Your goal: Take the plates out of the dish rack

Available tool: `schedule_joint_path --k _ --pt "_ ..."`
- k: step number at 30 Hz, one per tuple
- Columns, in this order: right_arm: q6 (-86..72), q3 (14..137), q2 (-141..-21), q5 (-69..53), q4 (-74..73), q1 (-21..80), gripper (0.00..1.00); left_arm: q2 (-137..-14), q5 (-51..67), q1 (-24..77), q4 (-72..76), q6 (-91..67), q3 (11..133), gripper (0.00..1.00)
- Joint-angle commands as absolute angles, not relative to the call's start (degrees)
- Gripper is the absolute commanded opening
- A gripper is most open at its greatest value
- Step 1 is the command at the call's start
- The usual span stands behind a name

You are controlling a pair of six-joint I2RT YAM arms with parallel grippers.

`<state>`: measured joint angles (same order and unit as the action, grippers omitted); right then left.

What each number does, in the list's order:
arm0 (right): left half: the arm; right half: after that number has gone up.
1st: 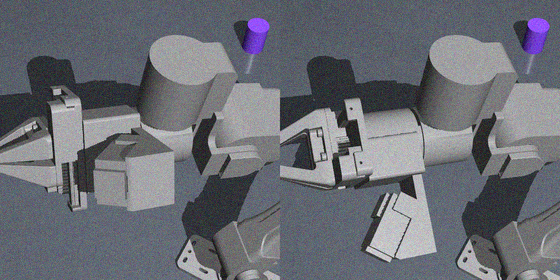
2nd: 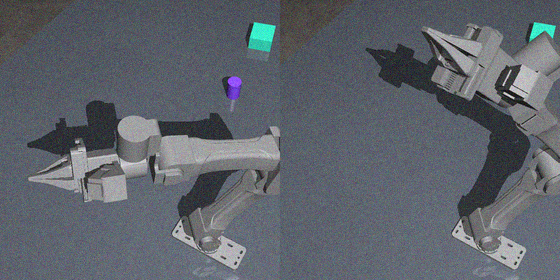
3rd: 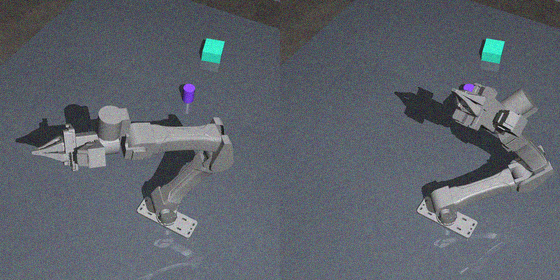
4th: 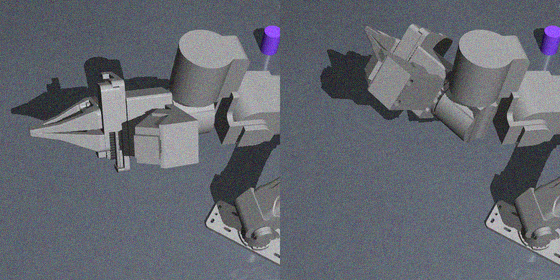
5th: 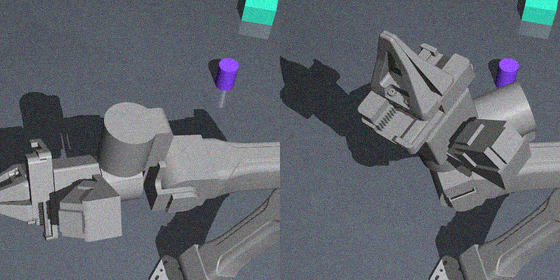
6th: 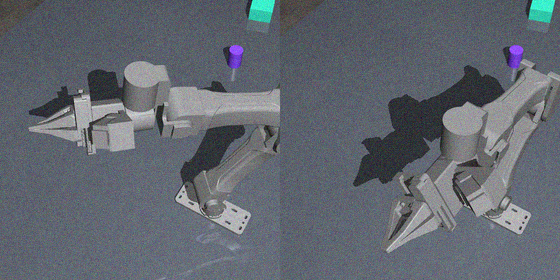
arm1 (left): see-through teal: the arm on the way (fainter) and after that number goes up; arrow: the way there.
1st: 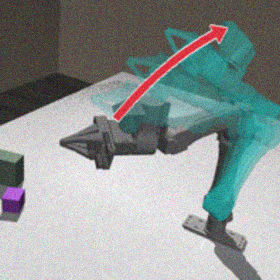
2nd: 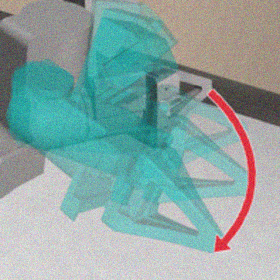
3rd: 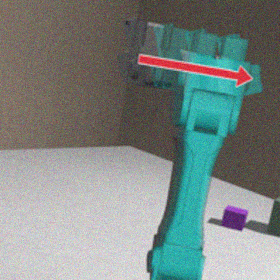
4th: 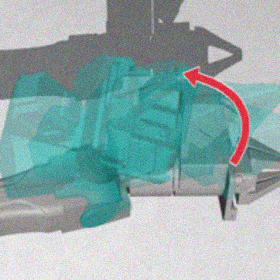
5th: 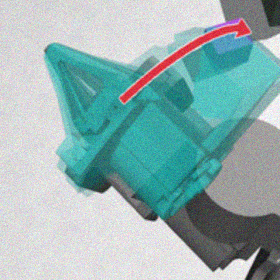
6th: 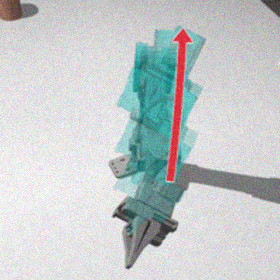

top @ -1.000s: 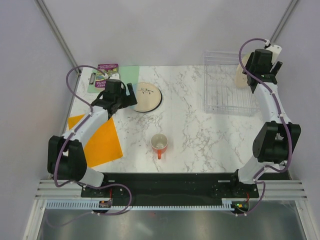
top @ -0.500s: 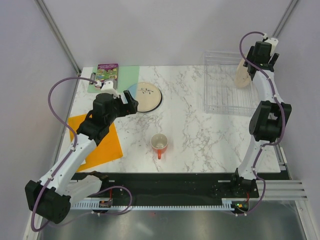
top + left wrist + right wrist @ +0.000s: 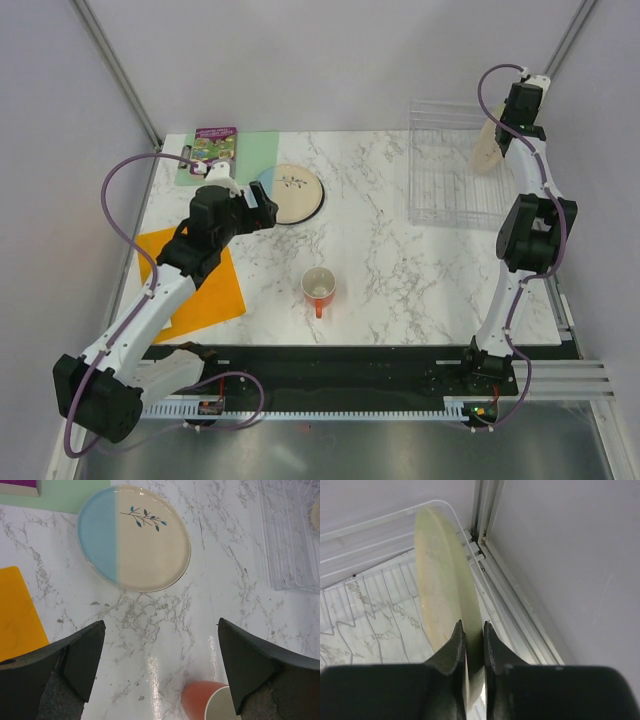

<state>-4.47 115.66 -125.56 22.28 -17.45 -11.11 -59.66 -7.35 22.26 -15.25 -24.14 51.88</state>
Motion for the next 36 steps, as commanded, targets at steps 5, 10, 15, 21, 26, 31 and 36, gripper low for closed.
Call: schedule_joint_path --k 5,10,15,21,26,31,36 --pt "-5.27 113.21 -120.77 18.46 -12.22 -11.34 0.00 -60.73 -7.03 22.32 -12.48 -23.47 51.86 1.00" --pt "-5.19 113.38 -117.78 19.07 -11.34 -11.16 0.00 -60.29 -7.99 22.32 -12.92 -23.55 50.98 1.00" --pt "-5.80 115.92 -115.75 18.20 -12.56 -10.99 0.00 -60.38 -8.53 22.32 -13.89 -23.64 50.27 1.00" --pt "-6.42 119.88 -113.65 17.66 -15.02 -10.90 0.00 -60.47 -9.67 22.32 -14.50 -23.38 48.96 1.00" --pt "-5.19 120.50 -112.24 19.25 -15.73 -10.90 0.00 -60.03 -9.67 22.32 -14.94 -23.55 48.69 1.00" --pt "-5.36 119.45 -110.05 19.60 -15.91 -10.90 0.00 -59.59 -9.41 22.32 -15.12 -23.64 48.69 1.00" --pt "-5.97 119.44 -106.09 19.16 -17.57 -10.03 0.00 -59.77 -8.96 22.24 -15.12 -24.78 47.99 1.00"
